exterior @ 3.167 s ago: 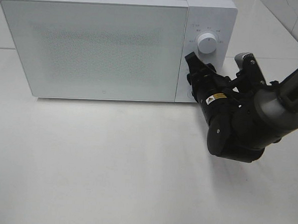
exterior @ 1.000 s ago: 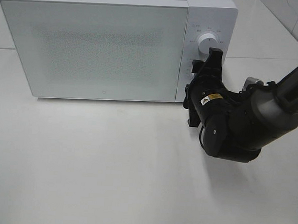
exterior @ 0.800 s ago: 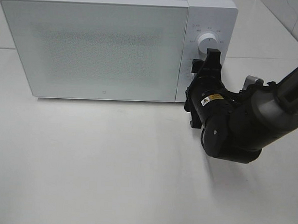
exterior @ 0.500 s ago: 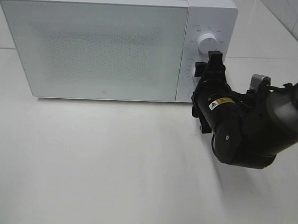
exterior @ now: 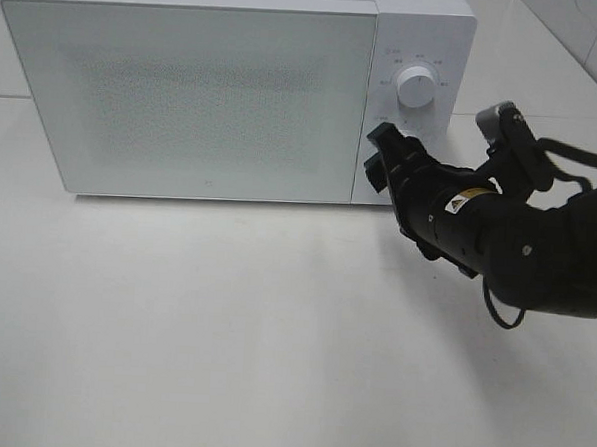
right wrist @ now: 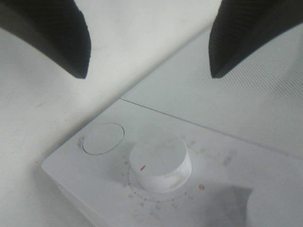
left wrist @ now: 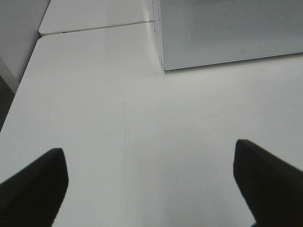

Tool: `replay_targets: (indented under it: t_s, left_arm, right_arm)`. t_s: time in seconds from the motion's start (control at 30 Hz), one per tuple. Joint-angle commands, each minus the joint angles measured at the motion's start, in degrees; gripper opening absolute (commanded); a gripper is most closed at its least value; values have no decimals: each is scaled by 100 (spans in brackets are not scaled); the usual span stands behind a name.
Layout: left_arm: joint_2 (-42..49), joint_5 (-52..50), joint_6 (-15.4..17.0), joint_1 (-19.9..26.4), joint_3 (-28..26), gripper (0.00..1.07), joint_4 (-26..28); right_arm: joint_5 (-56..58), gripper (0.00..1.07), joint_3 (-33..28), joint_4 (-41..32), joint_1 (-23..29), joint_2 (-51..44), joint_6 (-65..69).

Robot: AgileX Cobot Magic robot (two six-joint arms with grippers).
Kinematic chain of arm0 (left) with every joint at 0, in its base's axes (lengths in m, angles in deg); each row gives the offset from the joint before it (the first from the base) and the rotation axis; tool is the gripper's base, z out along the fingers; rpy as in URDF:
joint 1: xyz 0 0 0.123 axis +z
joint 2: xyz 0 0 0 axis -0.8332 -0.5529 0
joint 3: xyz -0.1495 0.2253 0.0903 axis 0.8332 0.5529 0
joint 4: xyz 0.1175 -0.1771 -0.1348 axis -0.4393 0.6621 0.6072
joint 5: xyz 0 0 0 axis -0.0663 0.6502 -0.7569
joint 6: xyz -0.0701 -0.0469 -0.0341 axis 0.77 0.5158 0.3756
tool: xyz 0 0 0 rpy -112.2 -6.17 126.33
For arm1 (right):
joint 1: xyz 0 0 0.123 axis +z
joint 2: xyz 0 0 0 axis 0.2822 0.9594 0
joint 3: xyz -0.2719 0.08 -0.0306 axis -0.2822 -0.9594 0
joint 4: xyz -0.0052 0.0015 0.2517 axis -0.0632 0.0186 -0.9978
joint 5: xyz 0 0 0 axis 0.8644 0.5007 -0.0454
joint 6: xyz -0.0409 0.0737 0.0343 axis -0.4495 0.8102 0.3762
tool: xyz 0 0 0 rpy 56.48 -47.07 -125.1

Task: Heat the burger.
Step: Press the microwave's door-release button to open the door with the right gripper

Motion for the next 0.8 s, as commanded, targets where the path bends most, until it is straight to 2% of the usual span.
replay_targets:
  t_s: [0.03,0.07,0.13,0.17,0.23,0.33,0.37,0.4,0.47,0.5,0.57,0.6,0.8]
  left_arm:
    - [143,6,-11,11,-6,87,0]
    - [143,6,-11,11,-6,87,0]
    - [143,6,-11,11,-6,87,0]
    - [143,6,-11,11,-6,87,0]
    - [143,6,-11,11,-6,87,-11]
    - [143,6,-11,11,-6,87,0]
    - [143,6,-11,11,-6,87,-6]
    - [143,6,-11,11,-6,87,-6]
    - [143,6,-11,11,-6,87,-6]
    - [143,6,-11,11,-6,87,-6]
    - [143,6,-11,11,-6,87,-6]
    - [143,6,-11,11,-6,87,0]
    - [143,6,-11,11,-6,87,-6]
  right_arm:
    - [1180,69,178,69,-201,-378,-1610]
    - [1180,69,178,69,-201,-378,-1610]
    - [2435,69,510,63,-401,-630,-3140]
    - [2435,69,510,63,-401,-630,-3140]
    - [3386,69,756,69,-510,-665,-3942]
    - [3690,69,831,115,-533,-665,-4154]
    - [4188,69,934,315,-573,-665,-4377]
    - [4664,69,1037,670,-573,-665,-4395]
    - [4933,69,1100,900,-573,-665,-4349]
    - [5466,69,1232,1324,-573,-670,-4183]
    - [5678,69,1278,1564,-573,-682,-4097]
    - [6119,69,1369,2034,-573,-756,-3827]
    - [7105,69,1392,2733,-573,-1318,-3461]
